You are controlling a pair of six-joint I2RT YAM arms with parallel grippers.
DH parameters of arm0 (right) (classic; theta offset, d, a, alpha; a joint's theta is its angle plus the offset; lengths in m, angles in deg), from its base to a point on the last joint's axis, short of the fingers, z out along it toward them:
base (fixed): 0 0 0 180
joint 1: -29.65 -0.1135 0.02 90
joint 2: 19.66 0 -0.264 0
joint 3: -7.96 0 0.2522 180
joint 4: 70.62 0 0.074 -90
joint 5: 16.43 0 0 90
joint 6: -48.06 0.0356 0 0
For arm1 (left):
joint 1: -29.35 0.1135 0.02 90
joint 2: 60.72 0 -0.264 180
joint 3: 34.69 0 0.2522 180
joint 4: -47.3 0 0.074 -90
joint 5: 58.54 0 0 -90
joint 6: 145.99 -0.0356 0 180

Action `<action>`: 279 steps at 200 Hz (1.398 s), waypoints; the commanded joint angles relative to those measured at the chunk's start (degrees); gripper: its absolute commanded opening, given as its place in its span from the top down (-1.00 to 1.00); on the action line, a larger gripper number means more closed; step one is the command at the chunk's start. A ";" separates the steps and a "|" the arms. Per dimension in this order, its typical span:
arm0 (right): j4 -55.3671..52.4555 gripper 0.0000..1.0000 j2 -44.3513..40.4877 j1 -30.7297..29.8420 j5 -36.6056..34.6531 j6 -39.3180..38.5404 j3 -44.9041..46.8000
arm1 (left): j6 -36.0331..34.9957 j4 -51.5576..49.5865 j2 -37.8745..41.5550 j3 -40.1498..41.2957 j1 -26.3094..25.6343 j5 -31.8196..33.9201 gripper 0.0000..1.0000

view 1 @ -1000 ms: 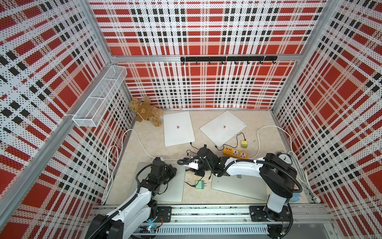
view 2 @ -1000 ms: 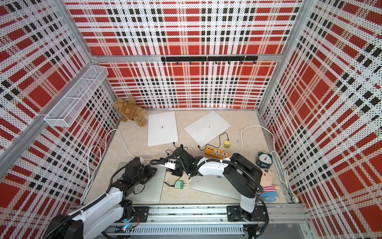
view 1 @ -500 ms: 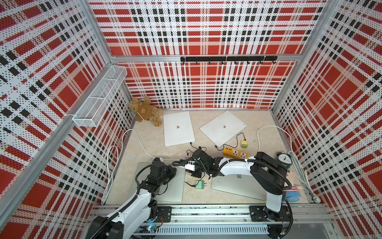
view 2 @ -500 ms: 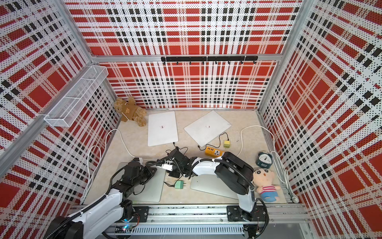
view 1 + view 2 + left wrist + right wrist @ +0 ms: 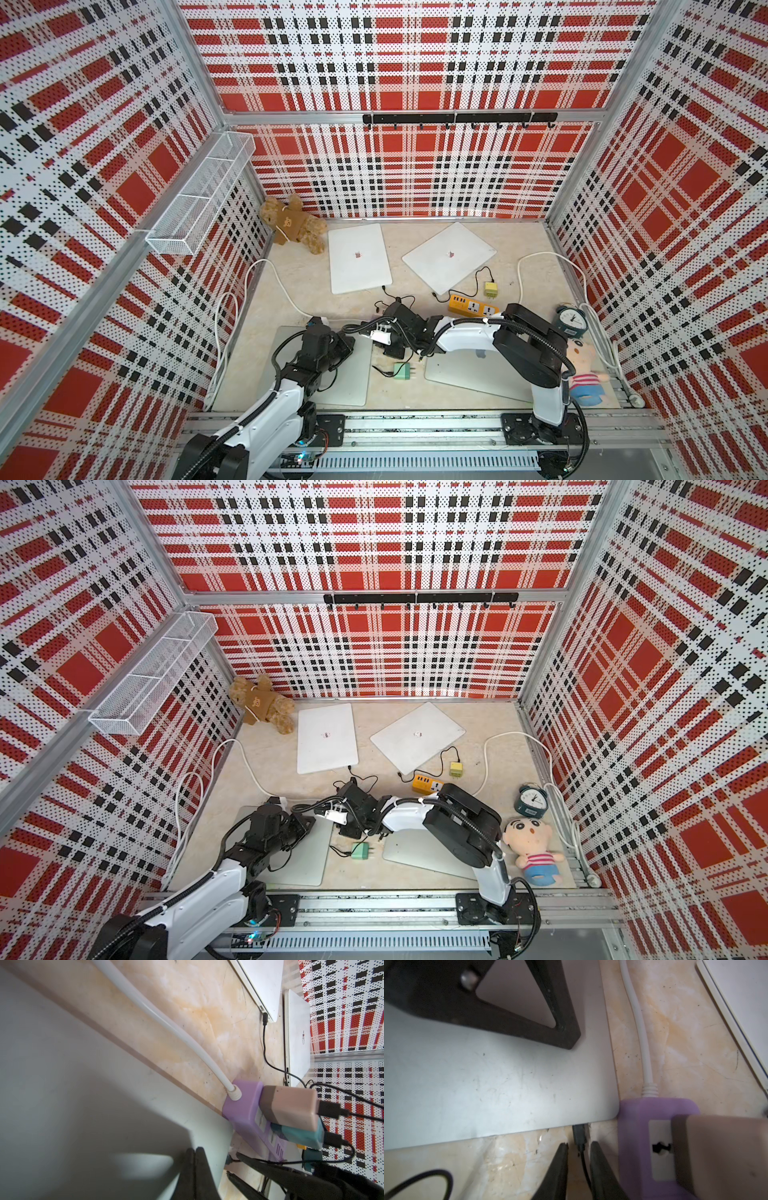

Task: Unplug the laptop charger
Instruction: Remove the charging cable from the laptop.

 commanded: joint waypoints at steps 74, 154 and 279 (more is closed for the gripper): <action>-2.75 0.55 3.88 -0.66 1.89 -0.15 -3.68 | -0.75 -0.54 -0.03 1.06 -0.08 0.56 0.90; -4.05 0.79 4.71 -0.62 1.45 -0.99 -4.33 | -0.75 -0.91 0.08 1.10 -0.57 1.14 0.90; -5.62 0.91 3.78 -0.13 3.65 -0.39 -4.08 | -1.00 -1.27 0.02 0.84 -1.10 1.62 0.90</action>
